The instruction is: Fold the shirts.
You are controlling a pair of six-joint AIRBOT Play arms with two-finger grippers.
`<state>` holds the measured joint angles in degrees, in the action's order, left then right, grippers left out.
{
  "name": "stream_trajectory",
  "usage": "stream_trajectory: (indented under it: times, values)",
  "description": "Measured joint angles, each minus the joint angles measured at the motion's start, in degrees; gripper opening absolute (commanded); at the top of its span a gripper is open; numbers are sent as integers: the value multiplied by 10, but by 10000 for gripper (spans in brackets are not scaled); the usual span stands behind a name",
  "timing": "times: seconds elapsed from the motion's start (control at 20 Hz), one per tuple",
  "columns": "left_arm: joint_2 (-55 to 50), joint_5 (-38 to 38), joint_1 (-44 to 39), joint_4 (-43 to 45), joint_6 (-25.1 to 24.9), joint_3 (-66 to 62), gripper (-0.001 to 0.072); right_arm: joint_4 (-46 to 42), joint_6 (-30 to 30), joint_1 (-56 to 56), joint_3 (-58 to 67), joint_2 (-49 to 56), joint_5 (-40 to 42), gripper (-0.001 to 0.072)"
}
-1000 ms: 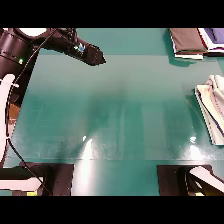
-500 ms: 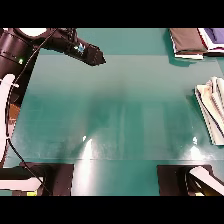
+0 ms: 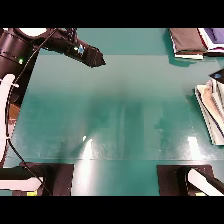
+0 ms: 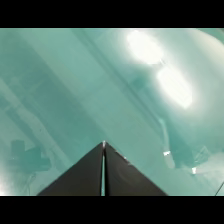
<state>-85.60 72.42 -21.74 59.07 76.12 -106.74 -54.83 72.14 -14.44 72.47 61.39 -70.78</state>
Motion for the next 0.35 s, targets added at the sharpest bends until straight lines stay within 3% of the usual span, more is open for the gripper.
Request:
stream_trajectory:
  times: [0.35]
  values:
    - [0, 0, 0, 0, 0, 0, 36, 6, -1, 122, 0, 0, 40, 18]
